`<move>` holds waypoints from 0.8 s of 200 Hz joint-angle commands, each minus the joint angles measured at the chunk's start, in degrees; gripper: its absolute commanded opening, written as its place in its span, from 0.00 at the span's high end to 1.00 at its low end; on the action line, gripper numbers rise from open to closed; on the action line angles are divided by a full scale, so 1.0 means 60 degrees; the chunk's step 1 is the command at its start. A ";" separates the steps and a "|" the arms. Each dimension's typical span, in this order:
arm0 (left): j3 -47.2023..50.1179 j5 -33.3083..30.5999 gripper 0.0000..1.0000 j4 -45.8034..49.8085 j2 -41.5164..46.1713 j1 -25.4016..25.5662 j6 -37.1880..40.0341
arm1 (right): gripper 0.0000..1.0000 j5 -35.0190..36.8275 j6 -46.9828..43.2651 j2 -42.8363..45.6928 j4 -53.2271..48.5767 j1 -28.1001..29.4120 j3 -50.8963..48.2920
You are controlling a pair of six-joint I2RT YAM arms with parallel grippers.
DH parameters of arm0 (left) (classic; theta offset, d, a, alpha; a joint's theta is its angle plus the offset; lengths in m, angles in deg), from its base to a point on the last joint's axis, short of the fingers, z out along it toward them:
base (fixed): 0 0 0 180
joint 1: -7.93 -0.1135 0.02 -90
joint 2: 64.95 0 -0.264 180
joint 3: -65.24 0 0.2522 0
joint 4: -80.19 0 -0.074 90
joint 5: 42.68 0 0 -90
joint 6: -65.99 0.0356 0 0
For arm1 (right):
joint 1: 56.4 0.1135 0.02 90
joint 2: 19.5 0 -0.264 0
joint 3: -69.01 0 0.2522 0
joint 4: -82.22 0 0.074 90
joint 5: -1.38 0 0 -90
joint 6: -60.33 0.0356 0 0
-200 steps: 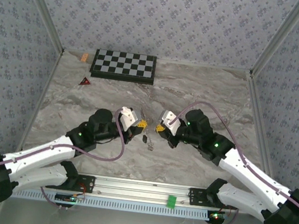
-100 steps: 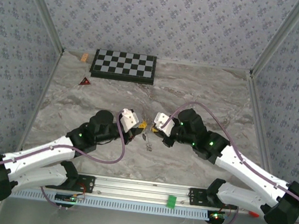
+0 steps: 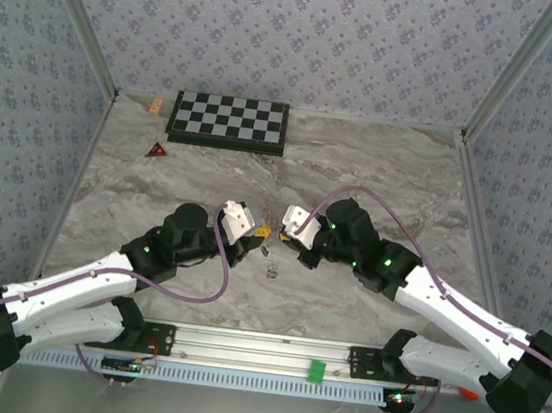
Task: Put the keys on the keyring
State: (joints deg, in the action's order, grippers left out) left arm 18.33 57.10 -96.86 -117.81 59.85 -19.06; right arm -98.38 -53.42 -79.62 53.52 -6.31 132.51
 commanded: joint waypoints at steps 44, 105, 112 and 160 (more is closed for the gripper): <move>-0.0100 0.0210 1.00 -0.0099 0.0035 0.0106 0.0098 | 1.00 0.0111 -0.0255 -0.0119 0.0119 0.0079 0.0411; -0.0144 0.0223 1.00 -0.0044 0.0021 0.0107 0.0069 | 1.00 0.0089 -0.0286 -0.0247 0.0052 0.0178 0.0505; -0.0144 0.0226 1.00 -0.0023 0.0017 0.0117 0.0070 | 1.00 0.0085 -0.0304 -0.0256 0.0063 0.0192 0.0518; -0.0154 0.0241 1.00 0.0000 0.0032 0.0109 0.0068 | 1.00 0.0233 -0.0349 -0.0300 0.0050 0.0251 0.0529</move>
State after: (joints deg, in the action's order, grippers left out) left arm 18.33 57.14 -96.11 -117.88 60.11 -19.06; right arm -97.96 -54.62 -81.17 53.61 -5.35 133.41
